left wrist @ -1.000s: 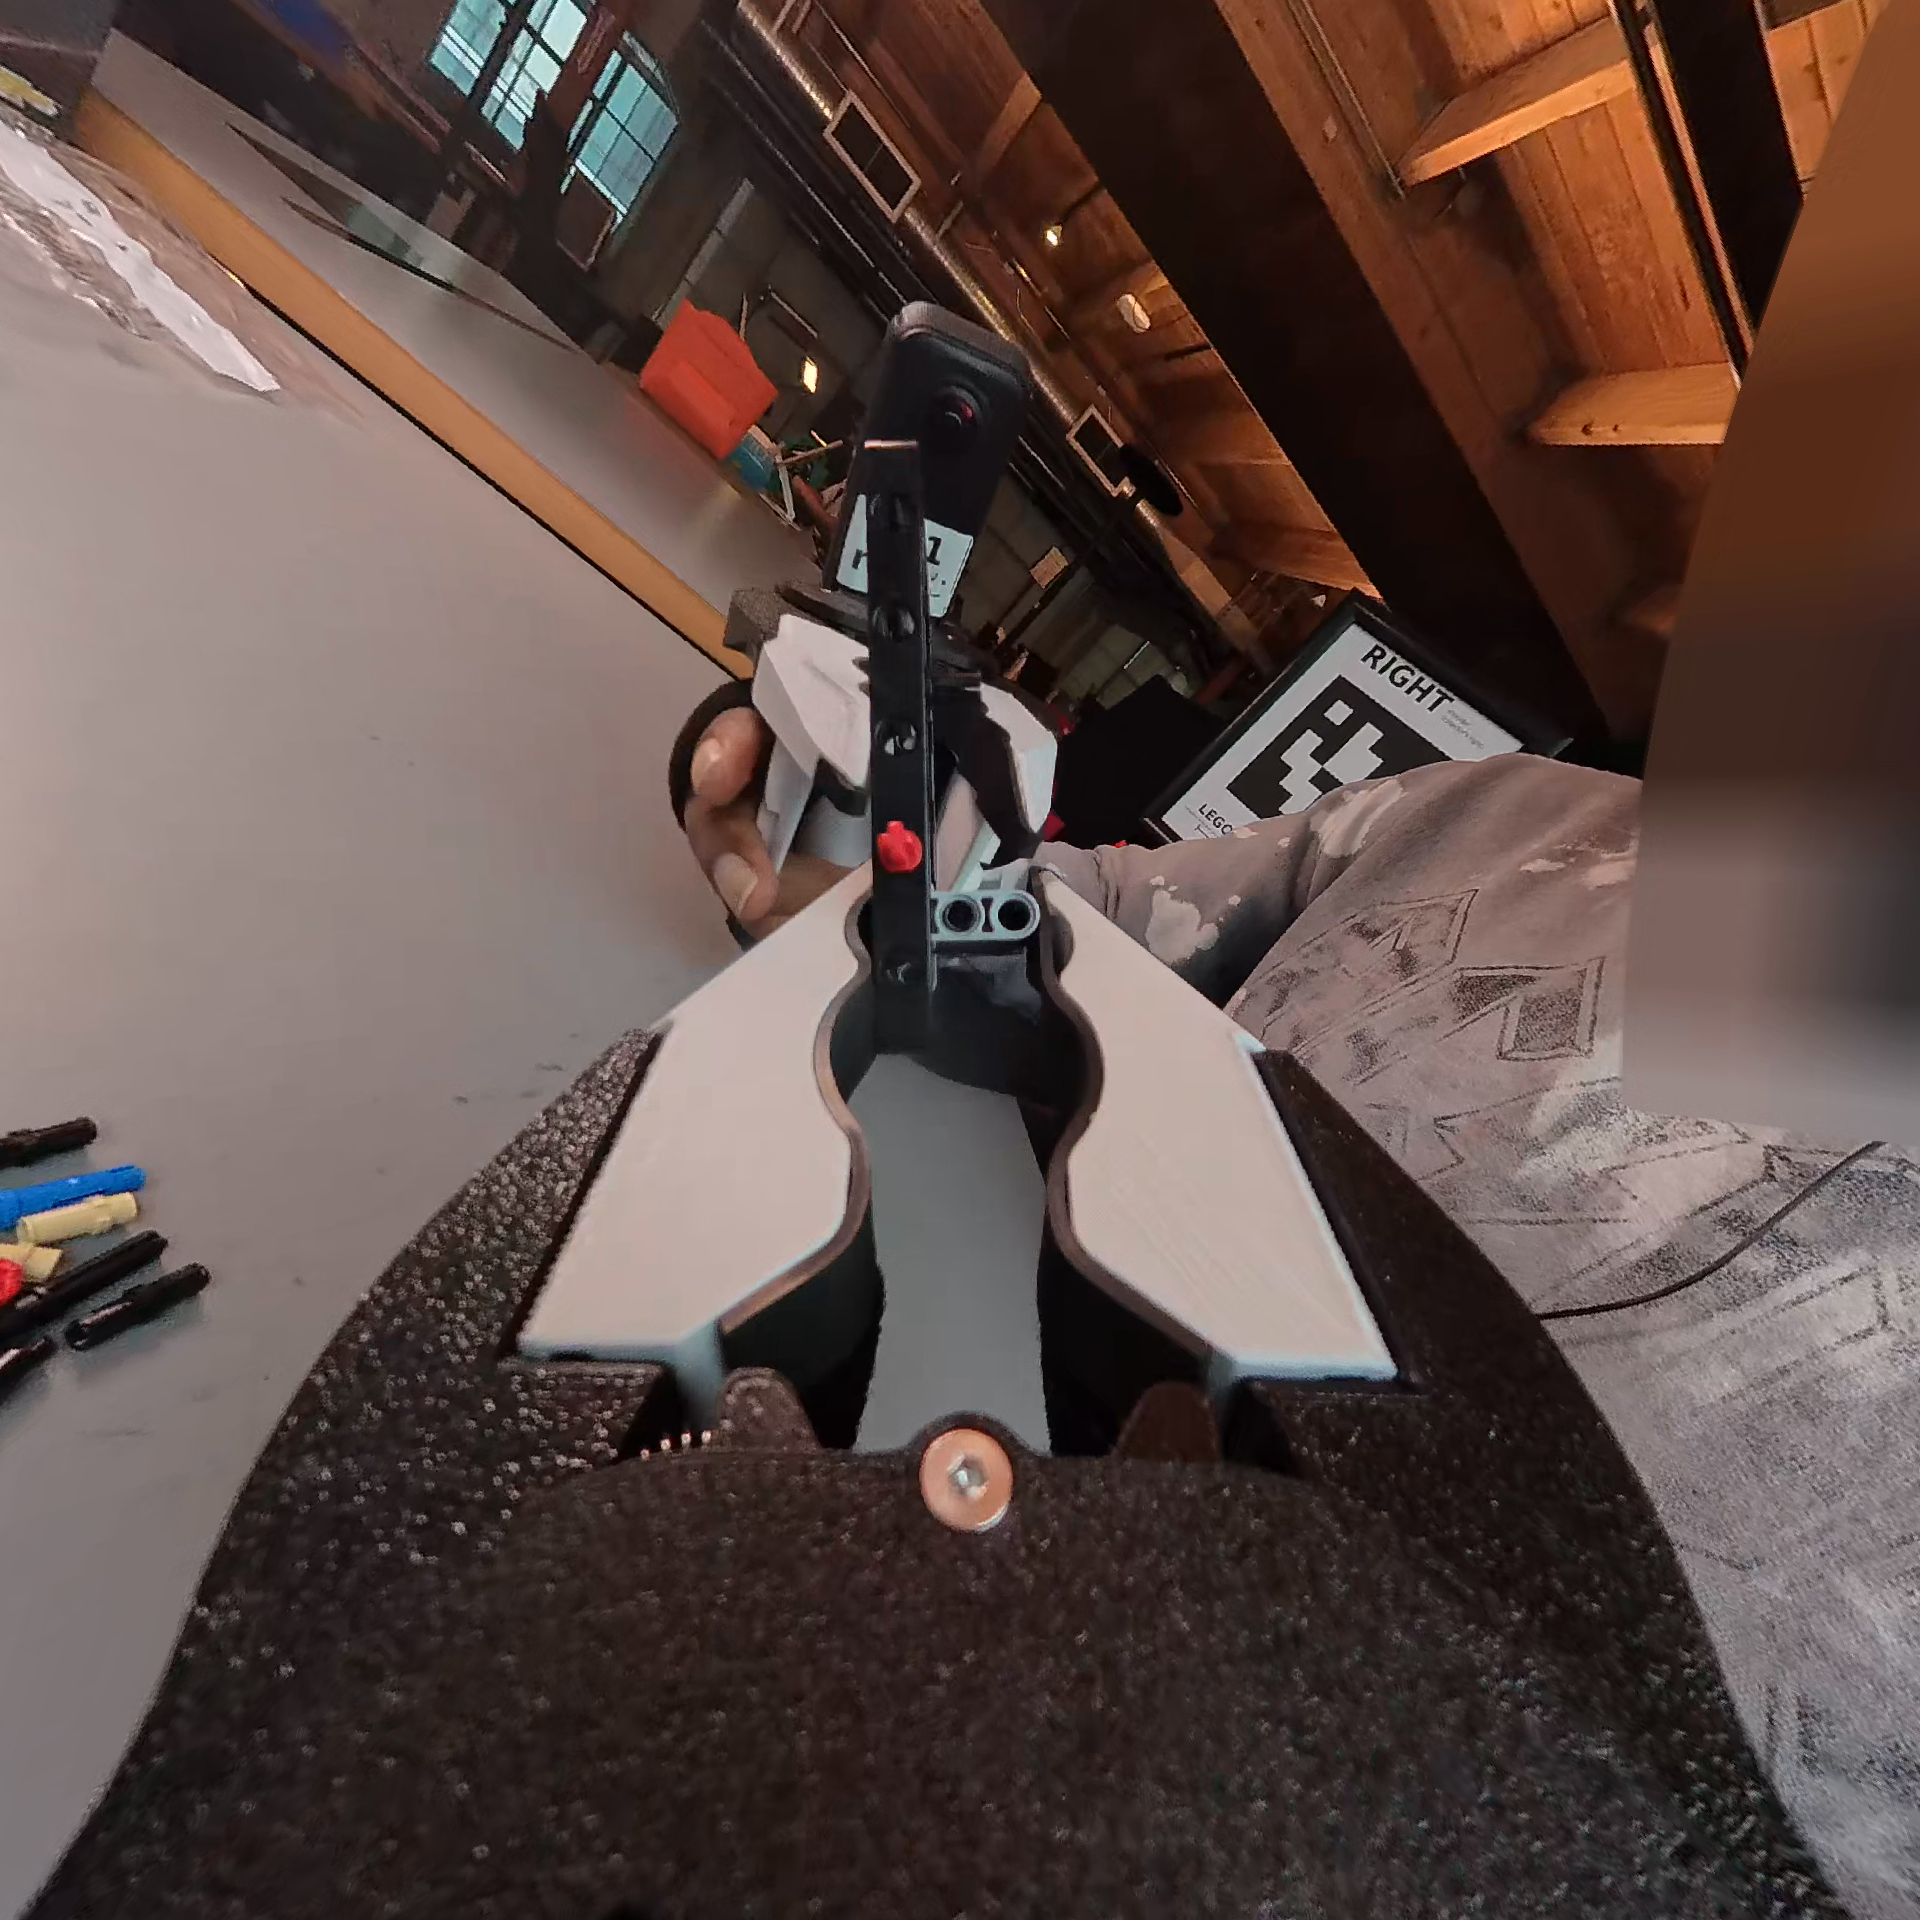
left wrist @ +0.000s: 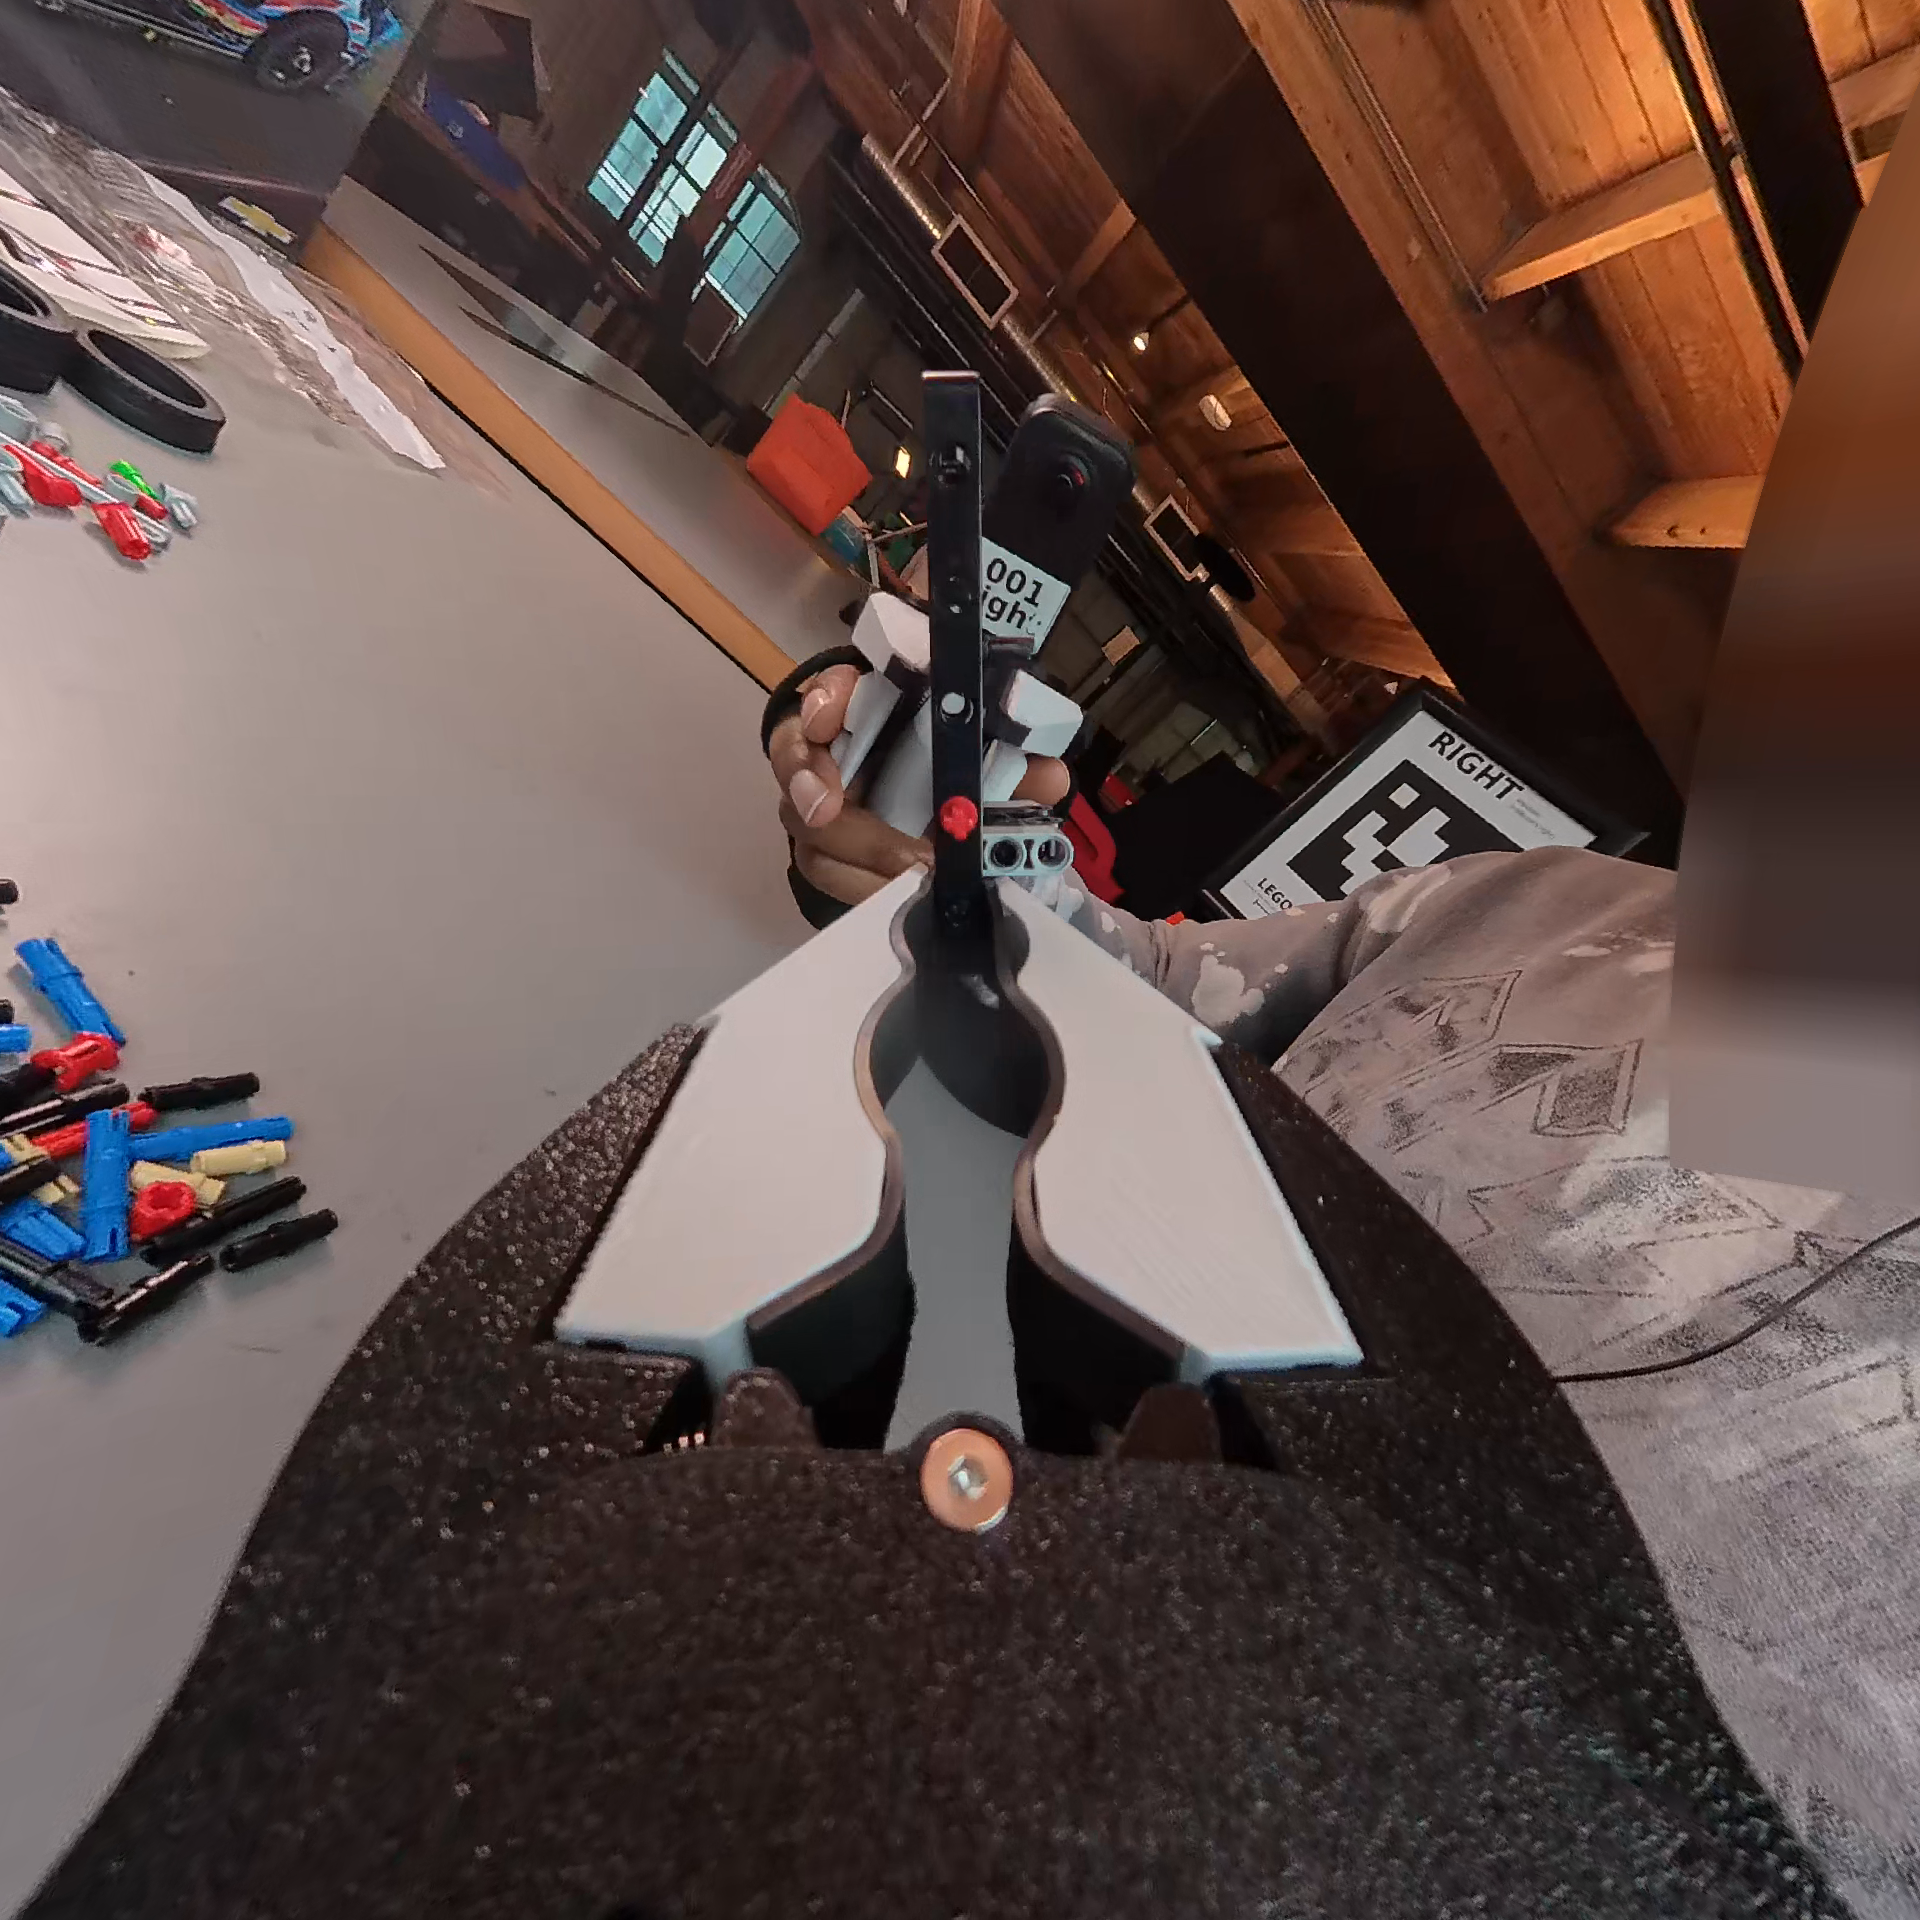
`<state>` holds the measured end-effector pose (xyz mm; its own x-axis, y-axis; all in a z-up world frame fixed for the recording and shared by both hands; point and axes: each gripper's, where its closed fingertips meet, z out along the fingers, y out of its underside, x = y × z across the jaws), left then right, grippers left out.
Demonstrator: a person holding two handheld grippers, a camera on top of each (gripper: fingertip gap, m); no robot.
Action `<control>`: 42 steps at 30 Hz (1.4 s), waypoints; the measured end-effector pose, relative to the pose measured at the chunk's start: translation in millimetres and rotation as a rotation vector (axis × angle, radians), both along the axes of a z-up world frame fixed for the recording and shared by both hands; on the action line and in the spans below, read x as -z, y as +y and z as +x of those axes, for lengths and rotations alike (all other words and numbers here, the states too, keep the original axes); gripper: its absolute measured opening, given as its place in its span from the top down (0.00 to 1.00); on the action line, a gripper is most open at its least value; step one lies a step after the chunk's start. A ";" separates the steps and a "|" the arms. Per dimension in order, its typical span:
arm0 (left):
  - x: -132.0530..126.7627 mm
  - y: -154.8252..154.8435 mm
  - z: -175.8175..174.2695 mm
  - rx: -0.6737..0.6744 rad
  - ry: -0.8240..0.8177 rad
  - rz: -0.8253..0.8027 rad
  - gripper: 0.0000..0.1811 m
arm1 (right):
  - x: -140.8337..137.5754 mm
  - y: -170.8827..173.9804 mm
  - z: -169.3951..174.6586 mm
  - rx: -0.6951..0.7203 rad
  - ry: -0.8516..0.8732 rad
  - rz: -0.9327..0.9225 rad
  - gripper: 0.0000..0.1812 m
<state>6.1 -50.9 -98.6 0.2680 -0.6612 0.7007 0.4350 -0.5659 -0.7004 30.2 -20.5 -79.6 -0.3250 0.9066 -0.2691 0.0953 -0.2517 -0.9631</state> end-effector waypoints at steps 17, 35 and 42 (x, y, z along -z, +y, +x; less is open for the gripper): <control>-3.0 0.3 -2.7 -0.016 -0.030 0.007 0.96 | 5.9 -10.1 -5.3 -0.052 -0.001 -0.111 0.98; 7.6 -18.3 26.7 0.087 0.258 0.118 0.93 | 24.3 -51.6 -6.4 -0.186 -0.035 0.128 0.99; 13.6 -15.6 29.2 0.087 0.289 0.101 0.95 | 29.1 -47.3 -1.7 -0.204 -0.050 0.165 0.99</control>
<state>35.3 -66.6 -112.2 0.3856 -0.7530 0.5331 0.1624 -0.5134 -0.8426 28.6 -67.8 -108.8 -0.4957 0.8566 -0.1429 0.1762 -0.0619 -0.9824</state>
